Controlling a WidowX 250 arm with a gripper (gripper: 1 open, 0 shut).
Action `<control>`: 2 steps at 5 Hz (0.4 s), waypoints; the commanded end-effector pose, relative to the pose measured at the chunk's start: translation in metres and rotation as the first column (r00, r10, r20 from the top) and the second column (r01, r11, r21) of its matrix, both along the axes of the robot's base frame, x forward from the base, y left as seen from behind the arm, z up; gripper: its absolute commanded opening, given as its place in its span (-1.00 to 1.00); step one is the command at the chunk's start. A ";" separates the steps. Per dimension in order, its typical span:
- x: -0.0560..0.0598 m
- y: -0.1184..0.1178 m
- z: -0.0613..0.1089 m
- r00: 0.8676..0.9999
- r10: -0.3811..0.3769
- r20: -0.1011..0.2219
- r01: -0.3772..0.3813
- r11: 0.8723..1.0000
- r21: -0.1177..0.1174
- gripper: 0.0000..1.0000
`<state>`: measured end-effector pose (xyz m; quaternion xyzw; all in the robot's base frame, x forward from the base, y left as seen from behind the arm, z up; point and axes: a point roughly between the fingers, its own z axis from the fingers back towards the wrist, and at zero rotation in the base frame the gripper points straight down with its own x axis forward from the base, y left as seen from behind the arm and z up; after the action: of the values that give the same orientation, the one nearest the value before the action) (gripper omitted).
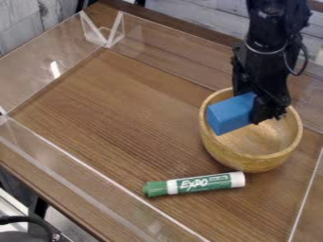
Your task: Put the blue block in the brown bowl
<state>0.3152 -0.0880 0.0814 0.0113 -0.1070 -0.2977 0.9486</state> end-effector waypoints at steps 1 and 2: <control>0.008 0.001 0.023 0.996 -0.007 0.092 0.009 1.000 -0.027 -1.00; 0.009 0.000 0.022 0.995 -0.013 0.102 0.017 0.999 -0.031 -1.00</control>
<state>0.3177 -0.0886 0.0790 0.0078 -0.1214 -0.3077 0.9437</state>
